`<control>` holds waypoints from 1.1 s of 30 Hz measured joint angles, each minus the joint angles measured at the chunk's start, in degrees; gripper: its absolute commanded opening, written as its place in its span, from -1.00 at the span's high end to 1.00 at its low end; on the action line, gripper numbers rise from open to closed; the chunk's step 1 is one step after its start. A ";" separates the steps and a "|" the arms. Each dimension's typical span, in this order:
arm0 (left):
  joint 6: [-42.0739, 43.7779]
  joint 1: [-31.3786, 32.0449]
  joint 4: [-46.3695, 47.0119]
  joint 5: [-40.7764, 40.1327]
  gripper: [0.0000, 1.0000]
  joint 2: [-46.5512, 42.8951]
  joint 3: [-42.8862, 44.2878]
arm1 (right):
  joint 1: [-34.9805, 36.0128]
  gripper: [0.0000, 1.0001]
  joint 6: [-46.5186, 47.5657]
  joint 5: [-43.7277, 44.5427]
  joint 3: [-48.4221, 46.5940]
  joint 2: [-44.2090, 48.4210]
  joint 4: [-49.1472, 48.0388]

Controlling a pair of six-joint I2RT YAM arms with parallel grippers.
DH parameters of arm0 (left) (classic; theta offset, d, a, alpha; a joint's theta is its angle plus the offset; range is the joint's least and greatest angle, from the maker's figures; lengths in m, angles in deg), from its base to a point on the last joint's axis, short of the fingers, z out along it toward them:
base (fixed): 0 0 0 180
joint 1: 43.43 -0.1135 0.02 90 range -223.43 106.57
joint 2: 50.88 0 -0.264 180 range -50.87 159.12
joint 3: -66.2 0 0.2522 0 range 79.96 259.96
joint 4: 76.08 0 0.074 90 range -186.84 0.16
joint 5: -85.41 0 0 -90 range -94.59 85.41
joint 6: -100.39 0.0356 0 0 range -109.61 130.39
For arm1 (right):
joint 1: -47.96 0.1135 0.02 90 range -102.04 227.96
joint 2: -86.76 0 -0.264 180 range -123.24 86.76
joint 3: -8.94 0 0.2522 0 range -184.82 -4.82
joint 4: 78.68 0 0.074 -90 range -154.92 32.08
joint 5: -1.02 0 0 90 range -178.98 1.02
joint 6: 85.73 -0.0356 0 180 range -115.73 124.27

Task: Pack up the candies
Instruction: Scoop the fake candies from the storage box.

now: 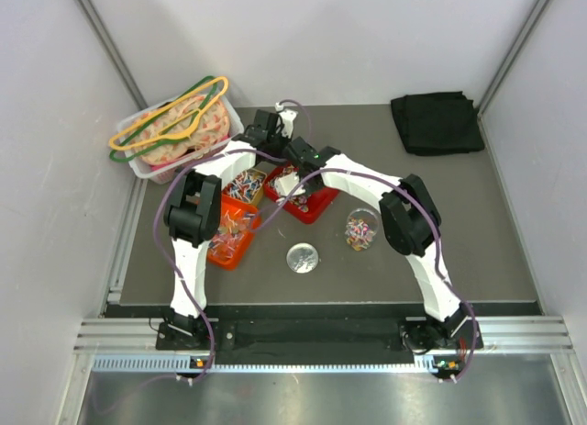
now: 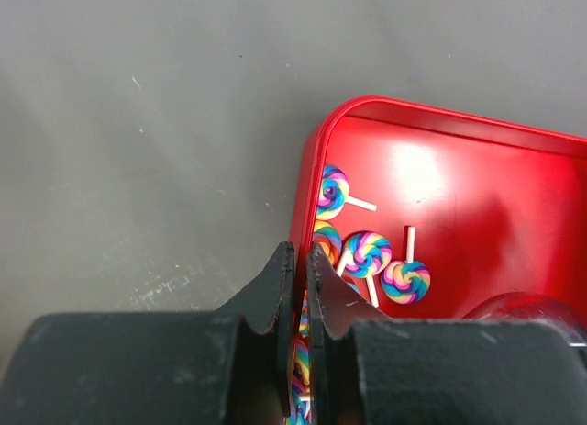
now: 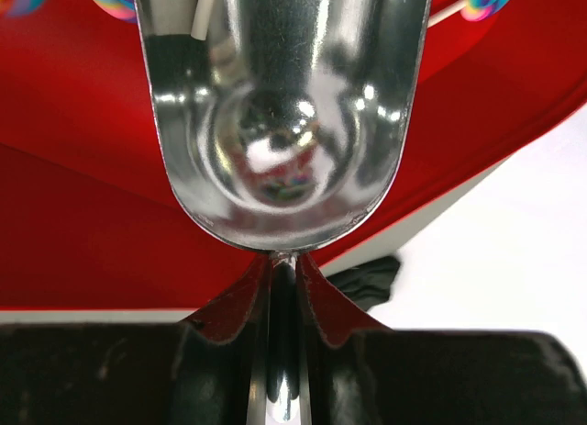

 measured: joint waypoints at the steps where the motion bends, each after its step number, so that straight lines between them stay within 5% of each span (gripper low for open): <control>1: 0.04 0.00 0.00 0.00 1.00 0.00 -0.02 | 0.09 1.00 -1.31 0.02 -0.04 0.00 0.44; 16: 0.46 -0.07 0.07 -0.28 1.00 0.04 0.00 | 0.98 1.00 -17.38 0.72 -5.66 -4.87 6.69; 33: 0.44 -0.09 0.09 -0.22 1.00 0.04 0.00 | 2.82 1.00 -22.36 5.70 -4.24 -5.20 5.49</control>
